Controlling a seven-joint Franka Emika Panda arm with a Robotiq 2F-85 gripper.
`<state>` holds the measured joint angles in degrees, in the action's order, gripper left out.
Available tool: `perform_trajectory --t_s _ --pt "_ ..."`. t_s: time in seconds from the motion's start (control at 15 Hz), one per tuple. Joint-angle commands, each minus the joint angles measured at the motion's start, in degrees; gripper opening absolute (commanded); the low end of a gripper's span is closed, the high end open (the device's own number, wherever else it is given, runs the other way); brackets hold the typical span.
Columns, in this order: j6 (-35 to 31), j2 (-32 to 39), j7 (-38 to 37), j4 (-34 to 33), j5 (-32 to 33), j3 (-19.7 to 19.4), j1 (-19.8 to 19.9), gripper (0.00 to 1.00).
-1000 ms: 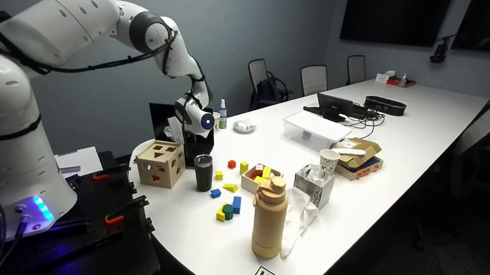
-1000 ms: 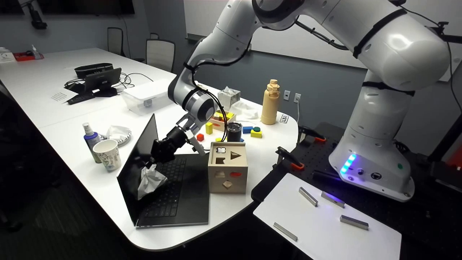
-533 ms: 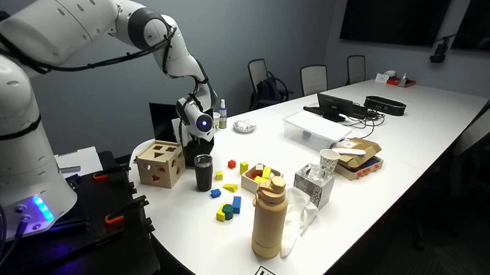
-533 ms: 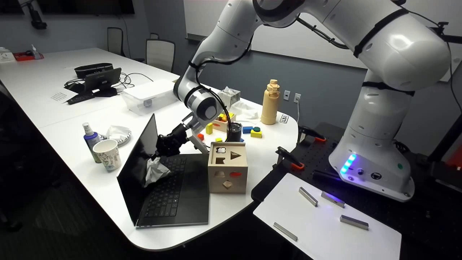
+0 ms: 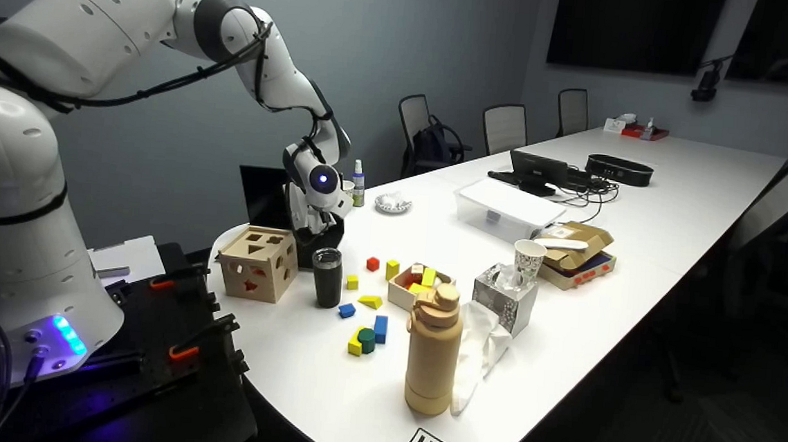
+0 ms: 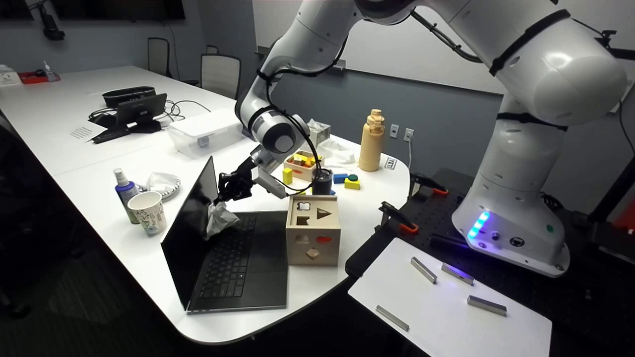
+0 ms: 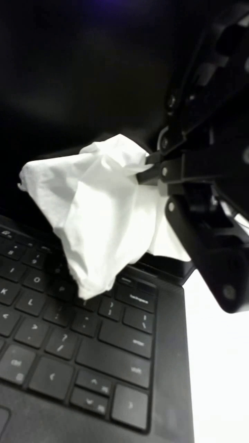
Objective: Use a napkin to wipe the laptop screen
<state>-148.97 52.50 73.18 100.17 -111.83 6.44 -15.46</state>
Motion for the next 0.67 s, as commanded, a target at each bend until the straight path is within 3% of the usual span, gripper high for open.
perform_trajectory --t_s 0.0,0.6 --pt "-4.2 -4.6 1.7 3.5 -4.1 -2.2 -2.7 0.0" --pt "-4.2 -13.1 18.1 9.9 -17.5 -1.8 -2.2 0.0"
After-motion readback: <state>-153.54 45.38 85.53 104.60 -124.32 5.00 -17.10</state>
